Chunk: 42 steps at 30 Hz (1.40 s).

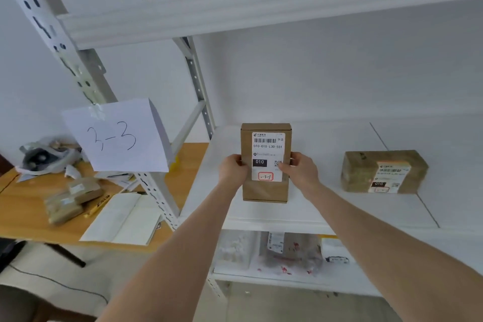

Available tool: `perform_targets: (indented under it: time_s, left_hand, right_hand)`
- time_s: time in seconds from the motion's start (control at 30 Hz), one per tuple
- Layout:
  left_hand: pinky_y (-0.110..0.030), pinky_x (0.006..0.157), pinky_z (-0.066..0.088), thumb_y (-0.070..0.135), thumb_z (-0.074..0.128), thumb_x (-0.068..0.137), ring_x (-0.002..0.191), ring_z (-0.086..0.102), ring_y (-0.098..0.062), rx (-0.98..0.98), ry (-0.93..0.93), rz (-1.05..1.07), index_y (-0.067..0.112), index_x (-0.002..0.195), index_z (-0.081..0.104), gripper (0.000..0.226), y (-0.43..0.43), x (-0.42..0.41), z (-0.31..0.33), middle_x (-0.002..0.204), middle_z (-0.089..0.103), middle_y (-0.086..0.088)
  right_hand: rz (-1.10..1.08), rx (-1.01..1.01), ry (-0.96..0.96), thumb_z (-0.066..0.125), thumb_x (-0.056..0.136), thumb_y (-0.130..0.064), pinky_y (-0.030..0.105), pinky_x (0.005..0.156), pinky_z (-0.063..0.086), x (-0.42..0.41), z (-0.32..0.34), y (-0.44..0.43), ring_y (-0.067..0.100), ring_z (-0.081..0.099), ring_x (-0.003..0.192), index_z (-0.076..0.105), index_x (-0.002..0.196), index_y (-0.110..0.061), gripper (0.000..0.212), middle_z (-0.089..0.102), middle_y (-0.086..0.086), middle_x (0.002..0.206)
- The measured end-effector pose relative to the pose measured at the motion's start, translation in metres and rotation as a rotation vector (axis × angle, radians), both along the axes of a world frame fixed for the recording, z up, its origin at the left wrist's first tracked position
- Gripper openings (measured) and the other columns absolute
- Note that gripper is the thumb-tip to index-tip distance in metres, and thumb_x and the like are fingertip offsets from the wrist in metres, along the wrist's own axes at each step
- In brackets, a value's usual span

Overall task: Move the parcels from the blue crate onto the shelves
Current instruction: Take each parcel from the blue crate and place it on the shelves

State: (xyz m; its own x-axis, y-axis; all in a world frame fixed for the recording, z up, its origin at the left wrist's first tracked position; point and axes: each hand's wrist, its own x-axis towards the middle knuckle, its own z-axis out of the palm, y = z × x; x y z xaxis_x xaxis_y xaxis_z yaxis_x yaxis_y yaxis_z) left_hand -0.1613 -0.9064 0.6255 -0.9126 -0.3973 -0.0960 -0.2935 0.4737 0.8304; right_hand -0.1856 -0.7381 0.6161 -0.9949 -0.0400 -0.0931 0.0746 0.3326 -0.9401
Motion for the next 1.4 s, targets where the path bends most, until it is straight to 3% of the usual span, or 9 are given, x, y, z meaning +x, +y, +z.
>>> perform_targets:
  time_s: [0.27,0.4,0.63,1.0,1.2,1.4]
  left_hand:
    - [-0.042,0.090,0.053,0.003,0.049,0.084,0.103,0.062,-0.028,0.020,0.020,-0.021,0.010,0.117,0.063,0.036,-0.020,0.008,0.003,0.111,0.069,-0.006]
    - [-0.042,0.092,0.052,0.003,0.054,0.087,0.105,0.062,-0.024,0.156,0.105,0.013,0.009,0.120,0.062,0.035,-0.035,0.014,0.004,0.115,0.067,-0.004]
    - [-0.041,0.092,0.053,0.006,0.061,0.086,0.102,0.063,-0.021,0.263,0.144,0.088,0.011,0.115,0.062,0.029,-0.052,0.030,-0.016,0.111,0.066,-0.001]
    - [-0.043,0.091,0.052,0.009,0.062,0.085,0.100,0.064,-0.024,0.185,0.065,0.064,0.011,0.113,0.061,0.028,-0.050,0.046,-0.040,0.109,0.067,-0.002]
    - [-0.026,0.088,0.045,0.013,0.062,0.088,0.105,0.060,-0.020,0.100,0.015,0.014,0.007,0.122,0.057,0.035,-0.048,0.051,-0.045,0.119,0.064,-0.005]
    - [-0.024,0.083,0.043,0.021,0.053,0.094,0.109,0.058,-0.020,0.052,0.003,-0.012,0.009,0.131,0.049,0.039,-0.044,0.049,-0.038,0.125,0.060,-0.005]
  right_hand:
    - [-0.030,0.030,0.029,0.067,0.087,-0.011,0.042,0.093,0.051,0.007,0.003,-0.023,0.028,0.062,0.111,0.055,0.131,-0.009,0.045,0.064,0.009,0.125]
    - [-0.072,0.014,0.077,0.065,0.089,-0.011,0.032,0.088,0.048,0.013,0.008,-0.038,0.025,0.062,0.108,0.057,0.128,-0.012,0.040,0.065,0.007,0.121]
    - [-0.088,0.092,0.126,0.063,0.090,-0.019,0.037,0.092,0.050,0.030,-0.009,-0.055,0.022,0.062,0.109,0.056,0.132,-0.023,0.042,0.066,0.002,0.119]
    - [-0.068,0.138,0.087,0.063,0.091,-0.018,0.035,0.091,0.050,0.046,-0.037,-0.057,0.022,0.062,0.108,0.051,0.134,-0.017,0.045,0.064,0.004,0.122]
    - [-0.036,0.181,0.030,0.060,0.093,-0.019,0.031,0.090,0.048,0.048,-0.051,-0.059,0.024,0.062,0.110,0.048,0.135,-0.012,0.043,0.062,0.006,0.125]
    - [-0.014,0.252,0.059,0.059,0.093,-0.024,0.044,0.097,0.050,0.043,-0.047,-0.061,0.027,0.058,0.115,0.043,0.138,-0.012,0.049,0.057,0.007,0.132]
